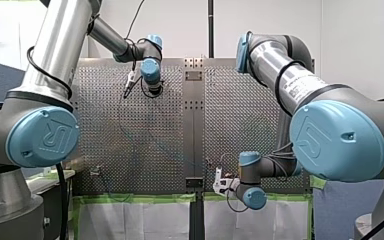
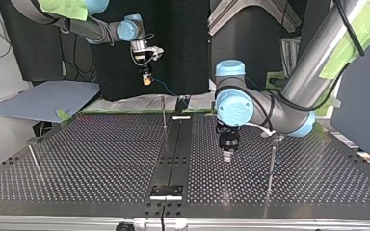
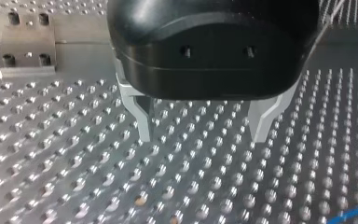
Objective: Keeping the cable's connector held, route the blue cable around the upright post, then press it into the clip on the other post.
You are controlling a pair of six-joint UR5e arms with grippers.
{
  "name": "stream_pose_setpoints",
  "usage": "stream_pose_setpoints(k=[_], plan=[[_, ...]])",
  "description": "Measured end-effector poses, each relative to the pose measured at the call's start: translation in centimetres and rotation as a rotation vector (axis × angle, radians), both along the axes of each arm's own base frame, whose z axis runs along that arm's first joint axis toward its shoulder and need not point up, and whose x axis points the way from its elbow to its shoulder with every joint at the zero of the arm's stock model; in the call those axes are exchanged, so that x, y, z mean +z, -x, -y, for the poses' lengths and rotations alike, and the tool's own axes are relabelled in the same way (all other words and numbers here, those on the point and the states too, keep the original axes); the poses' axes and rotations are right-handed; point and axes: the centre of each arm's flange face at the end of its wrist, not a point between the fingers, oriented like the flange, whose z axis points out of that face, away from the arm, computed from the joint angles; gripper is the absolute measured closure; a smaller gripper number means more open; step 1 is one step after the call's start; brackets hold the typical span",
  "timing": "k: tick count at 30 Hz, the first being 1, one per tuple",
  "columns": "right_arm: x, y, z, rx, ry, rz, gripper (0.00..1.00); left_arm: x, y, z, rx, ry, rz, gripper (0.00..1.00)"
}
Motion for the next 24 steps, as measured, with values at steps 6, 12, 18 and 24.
stream_pose_setpoints(k=[6, 12, 18, 24], plan=[[0.0, 0.0, 0.0, 0.000, 0.000, 0.000, 1.00, 0.1, -0.3, -0.5, 0.051, -0.054, 0.021, 0.00], [0.0, 0.0, 0.0, 0.000, 0.000, 0.000, 1.00, -1.6, -0.7, -0.5, 0.092, -0.113, -0.009, 0.00], [0.0, 0.0, 0.0, 0.000, 0.001, 0.001, 1.00, -3.6, -1.2, -0.4, 0.114, -0.143, -0.036, 0.00], [0.0, 0.0, 0.0, 0.000, 0.001, 0.000, 1.00, -4.5, -1.5, -0.3, 0.116, -0.154, -0.044, 0.00]])
